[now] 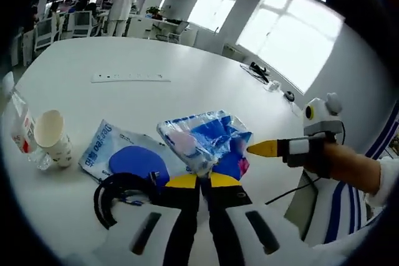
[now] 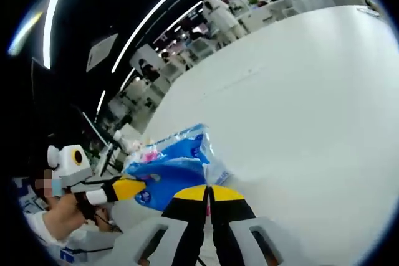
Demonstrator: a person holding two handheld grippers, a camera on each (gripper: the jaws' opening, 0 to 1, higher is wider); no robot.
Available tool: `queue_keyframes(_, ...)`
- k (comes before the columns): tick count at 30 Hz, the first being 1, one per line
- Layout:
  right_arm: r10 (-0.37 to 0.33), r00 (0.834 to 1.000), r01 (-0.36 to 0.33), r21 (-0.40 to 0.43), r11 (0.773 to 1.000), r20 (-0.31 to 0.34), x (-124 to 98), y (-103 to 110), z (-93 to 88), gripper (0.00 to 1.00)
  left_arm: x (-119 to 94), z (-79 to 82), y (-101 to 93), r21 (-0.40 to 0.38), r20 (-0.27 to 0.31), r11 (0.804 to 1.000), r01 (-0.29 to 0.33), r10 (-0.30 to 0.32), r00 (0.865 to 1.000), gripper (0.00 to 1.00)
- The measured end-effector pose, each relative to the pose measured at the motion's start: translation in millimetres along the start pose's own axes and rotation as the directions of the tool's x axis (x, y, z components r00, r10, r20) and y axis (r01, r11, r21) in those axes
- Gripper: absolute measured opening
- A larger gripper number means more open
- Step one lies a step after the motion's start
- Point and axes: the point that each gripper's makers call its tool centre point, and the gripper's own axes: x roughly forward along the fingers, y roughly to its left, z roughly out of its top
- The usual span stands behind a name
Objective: Arrange the tabletop items into an orderly group along one side of the table until the central work area is clear of visible clutter.
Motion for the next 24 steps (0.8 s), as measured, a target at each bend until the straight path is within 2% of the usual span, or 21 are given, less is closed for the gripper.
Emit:
queue_keyframes(12,-0.04,0.998,0.041,-0.023,0.999,0.039,-26,-13,26.4,0.0,24,16.3,-30.8,0.044,-0.018,0.998,0.053,-0.052,0.998,0.01)
queue_keyframes(18,-0.036,0.998,0.037,-0.024,0.999,0.049,-29,-20,31.5,0.0,29,15.1,-37.8,0.039,-0.03,0.997,0.073,-0.071,0.997,0.02)
queue_keyframes(24,-0.023,0.998,0.024,-0.01,1.0,0.067,-29,-28,34.9,0.0,38,13.2,-39.8,-0.009,-0.037,0.997,0.081,-0.081,0.996,0.03)
